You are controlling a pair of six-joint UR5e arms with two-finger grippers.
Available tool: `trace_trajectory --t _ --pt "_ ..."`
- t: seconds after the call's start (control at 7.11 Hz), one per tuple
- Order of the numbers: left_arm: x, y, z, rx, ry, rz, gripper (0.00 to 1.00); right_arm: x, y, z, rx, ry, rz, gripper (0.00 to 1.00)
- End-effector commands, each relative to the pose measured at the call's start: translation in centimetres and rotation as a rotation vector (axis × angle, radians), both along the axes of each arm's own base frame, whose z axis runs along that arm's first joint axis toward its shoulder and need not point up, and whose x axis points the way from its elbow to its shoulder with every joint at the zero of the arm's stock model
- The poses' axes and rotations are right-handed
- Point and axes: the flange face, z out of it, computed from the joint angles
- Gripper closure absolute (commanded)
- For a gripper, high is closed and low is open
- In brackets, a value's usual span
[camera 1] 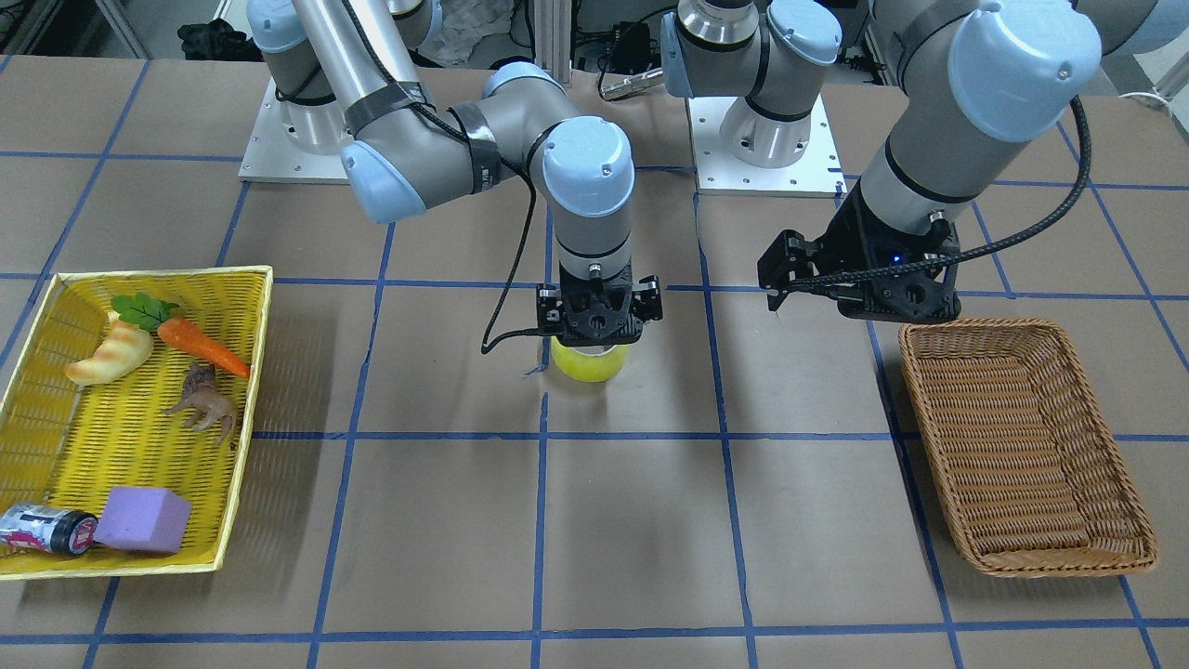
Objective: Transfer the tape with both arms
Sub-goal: 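Release the tape roll with the right gripper while the left arm reaches toward it, then grasp the tape roll with the left gripper while the right arm withdraws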
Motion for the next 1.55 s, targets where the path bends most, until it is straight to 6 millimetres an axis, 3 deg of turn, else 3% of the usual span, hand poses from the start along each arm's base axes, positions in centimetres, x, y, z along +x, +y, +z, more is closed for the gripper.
trace_trajectory --t 0.0,0.14,0.42,0.56,0.7,0.84,0.98,1.12,1.41 --pt "-0.8 1.7 -2.1 -0.017 0.02 -0.002 0.0 -10.5 -2.8 5.5 0.052 0.061 0.013 0.0" --pt "-2.1 2.4 -2.2 -0.01 0.087 0.03 0.0 -15.4 -3.8 7.3 0.076 0.065 -0.045 0.0" --pt "-8.4 4.6 -4.2 0.009 0.103 0.003 0.02 -22.0 -5.7 7.9 0.101 0.075 -0.136 0.0" --pt "-10.7 5.9 -6.6 0.023 0.099 -0.002 0.02 -25.4 -6.4 8.5 0.096 0.098 -0.099 0.0" --pt "-11.8 7.4 -9.4 0.048 0.095 -0.022 0.01 -28.1 -6.6 13.3 0.045 0.087 -0.141 0.0" --pt "-12.1 9.4 -12.6 0.089 0.089 -0.034 0.01 -29.4 -6.2 15.7 0.107 0.1 -0.13 0.0" --pt "-12.0 10.7 -15.5 0.094 0.087 -0.034 0.01 -30.0 -6.3 16.4 0.115 0.097 -0.127 0.0" --pt "-11.9 11.1 -17.4 0.079 0.09 -0.035 0.01 -30.3 -6.1 16.3 0.131 0.104 -0.096 0.0" --pt "-12.3 9.9 -19.5 0.063 0.094 -0.038 0.01 -30.4 -6.2 16.3 0.126 0.107 -0.09 0.0"
